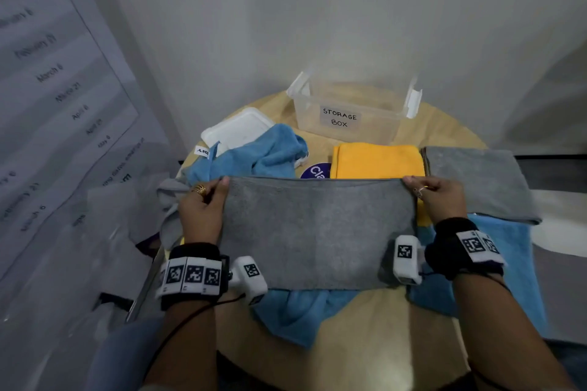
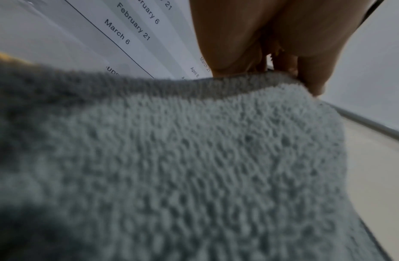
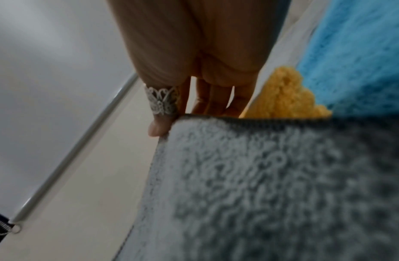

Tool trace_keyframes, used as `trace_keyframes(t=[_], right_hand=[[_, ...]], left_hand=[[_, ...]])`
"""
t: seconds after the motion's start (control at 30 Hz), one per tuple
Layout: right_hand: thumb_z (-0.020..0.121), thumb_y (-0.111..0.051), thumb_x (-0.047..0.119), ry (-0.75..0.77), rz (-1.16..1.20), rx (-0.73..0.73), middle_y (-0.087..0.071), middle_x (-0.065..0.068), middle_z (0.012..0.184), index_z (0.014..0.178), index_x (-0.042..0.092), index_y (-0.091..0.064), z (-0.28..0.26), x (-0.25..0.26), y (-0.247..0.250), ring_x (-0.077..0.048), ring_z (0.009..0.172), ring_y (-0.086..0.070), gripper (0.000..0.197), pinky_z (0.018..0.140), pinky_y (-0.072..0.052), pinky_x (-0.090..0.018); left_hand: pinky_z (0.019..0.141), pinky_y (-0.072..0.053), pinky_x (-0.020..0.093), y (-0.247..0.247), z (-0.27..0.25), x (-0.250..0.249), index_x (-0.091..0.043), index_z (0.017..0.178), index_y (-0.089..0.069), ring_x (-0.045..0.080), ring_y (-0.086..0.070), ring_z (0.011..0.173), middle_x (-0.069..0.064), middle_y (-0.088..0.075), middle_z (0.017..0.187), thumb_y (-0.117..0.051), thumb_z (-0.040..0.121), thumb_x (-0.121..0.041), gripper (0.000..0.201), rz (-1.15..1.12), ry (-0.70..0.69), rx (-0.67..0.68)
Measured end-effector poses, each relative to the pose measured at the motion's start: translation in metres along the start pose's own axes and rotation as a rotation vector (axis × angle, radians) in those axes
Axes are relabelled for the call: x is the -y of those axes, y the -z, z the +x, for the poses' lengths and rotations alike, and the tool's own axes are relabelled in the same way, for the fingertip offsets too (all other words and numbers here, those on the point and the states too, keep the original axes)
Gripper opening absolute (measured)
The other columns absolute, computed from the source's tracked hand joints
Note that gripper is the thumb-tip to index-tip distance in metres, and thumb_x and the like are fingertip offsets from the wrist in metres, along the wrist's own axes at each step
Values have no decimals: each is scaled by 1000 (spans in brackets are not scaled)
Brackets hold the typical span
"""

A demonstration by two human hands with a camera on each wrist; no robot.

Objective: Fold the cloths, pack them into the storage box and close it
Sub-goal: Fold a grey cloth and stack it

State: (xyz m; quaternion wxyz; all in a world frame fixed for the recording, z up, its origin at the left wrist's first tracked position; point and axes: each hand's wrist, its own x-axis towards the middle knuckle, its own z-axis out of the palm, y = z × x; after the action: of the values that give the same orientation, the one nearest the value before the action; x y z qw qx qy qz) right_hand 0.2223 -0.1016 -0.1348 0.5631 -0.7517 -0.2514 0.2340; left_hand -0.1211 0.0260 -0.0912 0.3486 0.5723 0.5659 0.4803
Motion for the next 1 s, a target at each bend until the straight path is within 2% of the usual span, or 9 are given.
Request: trace_keyframes(t=[0.13, 0.33, 0.43, 0.5, 0.6, 0.73, 0.8, 0.9, 1.0], right_hand=[[85, -67, 15, 81, 107, -72, -65, -11, 93, 102, -4, -68, -16, 17, 7, 16, 56, -55, 26, 61, -44, -1], [91, -58, 12, 137, 259, -171, -59, 23, 47, 111, 4, -62, -49, 56, 31, 17, 47, -49, 21, 51, -39, 0], [92, -57, 13, 181, 319, -181, -63, 19, 66, 112, -2, -63, -59, 68, 42, 15, 58, -54, 26, 61, -41, 1], [92, -56, 13, 182, 337, -162, -65, 16, 70, 112, -4, -63, -61, 71, 49, 14, 62, -56, 27, 65, -43, -1], [90, -58, 12, 195, 312, -134, -68, 21, 64, 113, 0, -63, -67, 76, 61, 12, 67, -59, 26, 72, -46, -4], [89, -60, 13, 211, 276, -55, -65, -7, 105, 119, -3, -60, -71, 78, 77, -14, 98, -59, 34, 94, -47, -23], [89, -59, 8, 198, 224, 16, -62, -7, 111, 121, -3, -58, -71, 75, 84, -15, 101, -59, 33, 91, -49, -17], [88, -58, 2, 159, 135, 83, -70, 2, 79, 95, 1, -67, -78, 71, 92, 3, 68, -62, 12, 75, -52, -11], [90, -54, 1, 137, 103, 107, -59, 0, 62, 67, 10, -57, -83, 71, 95, 3, 54, -57, 25, 63, -53, -13]], left_hand=[[84, -44, 19, 18, -9, -21, -8, 103, -69, 8, -60, 87, 4, -67, 96, -62, 90, -23, 21, -79, -13, -63], [81, -47, 33, 51, -25, -41, -7, 96, -71, 14, -58, 84, 1, -65, 80, -62, 89, -29, 24, -215, 17, -110], [71, -47, 31, 60, -35, -50, -7, 73, -68, 12, -55, 73, -8, -61, 61, -66, 87, -26, 23, -377, 99, -137], [73, -50, 32, 63, -42, -54, -14, 72, -67, 14, -57, 79, -1, -64, 72, -67, 86, -24, 17, -404, 119, -103], [83, -49, 32, 65, -50, -60, -12, 91, -70, 14, -60, 87, 9, -66, 93, -65, 87, -18, 8, -371, 67, -51], [87, -45, 13, 69, -57, -65, -9, 127, -56, 9, -56, 105, 0, -60, 114, -59, 91, -11, 36, -261, -43, 16], [90, -45, 20, 71, -56, -66, -4, 127, -55, 11, -55, 102, 3, -60, 113, -57, 92, -8, 36, -167, -43, 42], [91, -49, 35, 79, -59, -68, -2, 106, -66, 14, -57, 86, 11, -67, 94, -55, 93, -8, 19, -123, -53, 94], [72, -53, 22, 84, -60, -66, -13, 87, -65, 10, -60, 79, 3, -65, 85, -51, 95, -16, 16, -234, 19, 182]])
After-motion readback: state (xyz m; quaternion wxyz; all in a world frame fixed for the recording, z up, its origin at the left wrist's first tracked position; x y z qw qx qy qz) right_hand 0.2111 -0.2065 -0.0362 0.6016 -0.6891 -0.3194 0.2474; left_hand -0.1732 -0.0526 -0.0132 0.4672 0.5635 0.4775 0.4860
